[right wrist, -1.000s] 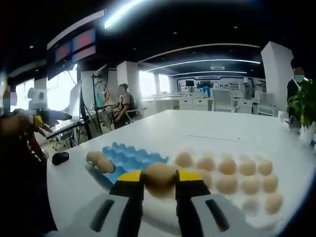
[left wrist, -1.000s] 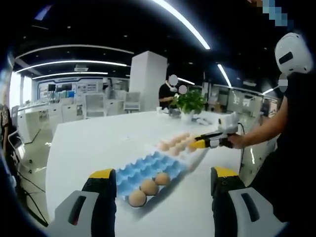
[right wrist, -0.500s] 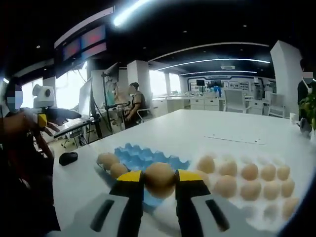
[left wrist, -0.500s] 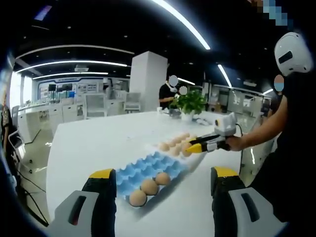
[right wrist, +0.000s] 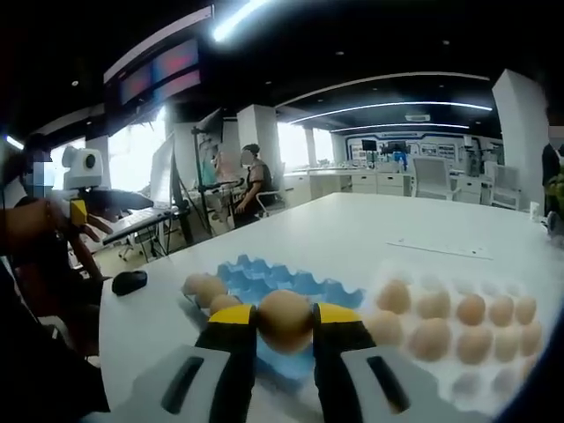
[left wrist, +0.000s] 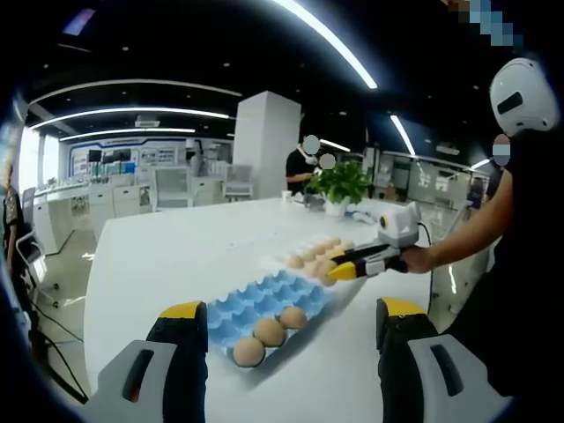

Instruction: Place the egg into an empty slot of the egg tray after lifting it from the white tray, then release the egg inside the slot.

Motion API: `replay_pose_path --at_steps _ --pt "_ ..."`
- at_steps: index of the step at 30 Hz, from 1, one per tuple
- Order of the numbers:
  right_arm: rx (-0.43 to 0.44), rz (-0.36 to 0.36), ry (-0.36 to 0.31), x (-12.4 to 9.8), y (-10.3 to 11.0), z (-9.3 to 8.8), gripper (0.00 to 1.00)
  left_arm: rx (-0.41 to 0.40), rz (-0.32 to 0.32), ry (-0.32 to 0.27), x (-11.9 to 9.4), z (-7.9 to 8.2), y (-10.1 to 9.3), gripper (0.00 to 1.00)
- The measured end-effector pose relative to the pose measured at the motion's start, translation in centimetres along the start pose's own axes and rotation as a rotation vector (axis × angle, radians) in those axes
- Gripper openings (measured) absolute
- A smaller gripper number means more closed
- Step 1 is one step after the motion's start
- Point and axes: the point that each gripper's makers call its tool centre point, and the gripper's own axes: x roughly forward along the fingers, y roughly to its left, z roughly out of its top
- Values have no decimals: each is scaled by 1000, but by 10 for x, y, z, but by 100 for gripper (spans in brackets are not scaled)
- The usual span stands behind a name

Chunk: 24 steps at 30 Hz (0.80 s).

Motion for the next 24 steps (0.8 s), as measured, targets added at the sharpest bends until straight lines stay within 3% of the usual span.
replay_pose_path --at_steps 24 --pt "-14 56 29 27 19 -8 24 -5 11 2 -2 -1 3 79"
